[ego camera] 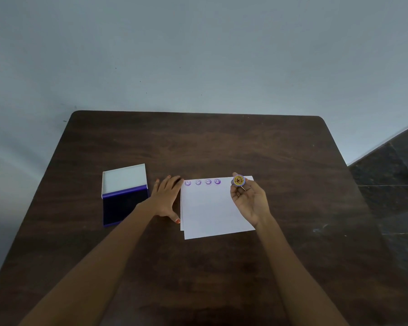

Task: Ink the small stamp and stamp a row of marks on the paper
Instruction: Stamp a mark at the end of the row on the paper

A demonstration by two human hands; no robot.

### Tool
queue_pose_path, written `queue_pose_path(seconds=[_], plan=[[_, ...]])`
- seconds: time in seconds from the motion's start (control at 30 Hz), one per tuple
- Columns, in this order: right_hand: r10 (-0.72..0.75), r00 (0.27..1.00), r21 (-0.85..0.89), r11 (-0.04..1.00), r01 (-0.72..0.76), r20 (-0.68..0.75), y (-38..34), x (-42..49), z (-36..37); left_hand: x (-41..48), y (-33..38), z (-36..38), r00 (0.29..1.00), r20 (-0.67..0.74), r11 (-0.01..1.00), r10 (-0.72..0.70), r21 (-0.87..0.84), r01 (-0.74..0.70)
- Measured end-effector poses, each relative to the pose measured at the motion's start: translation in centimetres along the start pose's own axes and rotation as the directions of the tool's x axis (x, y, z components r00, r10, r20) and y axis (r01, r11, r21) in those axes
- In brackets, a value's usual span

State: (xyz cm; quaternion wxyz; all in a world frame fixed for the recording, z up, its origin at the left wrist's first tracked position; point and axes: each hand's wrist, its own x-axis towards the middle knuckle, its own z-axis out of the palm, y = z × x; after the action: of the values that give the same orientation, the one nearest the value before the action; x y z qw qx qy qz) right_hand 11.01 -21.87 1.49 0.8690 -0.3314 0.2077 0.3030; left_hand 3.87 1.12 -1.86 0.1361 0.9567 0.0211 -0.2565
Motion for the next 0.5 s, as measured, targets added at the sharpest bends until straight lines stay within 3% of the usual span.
queue_pose_path(seconds=[0.33,0.5], plan=[[0.032,0.999,0.005,0.999,-0.032,0.043,-0.1,0.5,-0.7,-0.1,0.3,-0.5,0.999,0.033,1.0,-0.011,0.009,0.011],[-0.12,0.993,-0.26,0.959,0.111,-0.017,-0.6,1.1,-0.6,-0.2,0.7,-0.8,0.998,0.053,1.0,-0.027,0.01,0.027]])
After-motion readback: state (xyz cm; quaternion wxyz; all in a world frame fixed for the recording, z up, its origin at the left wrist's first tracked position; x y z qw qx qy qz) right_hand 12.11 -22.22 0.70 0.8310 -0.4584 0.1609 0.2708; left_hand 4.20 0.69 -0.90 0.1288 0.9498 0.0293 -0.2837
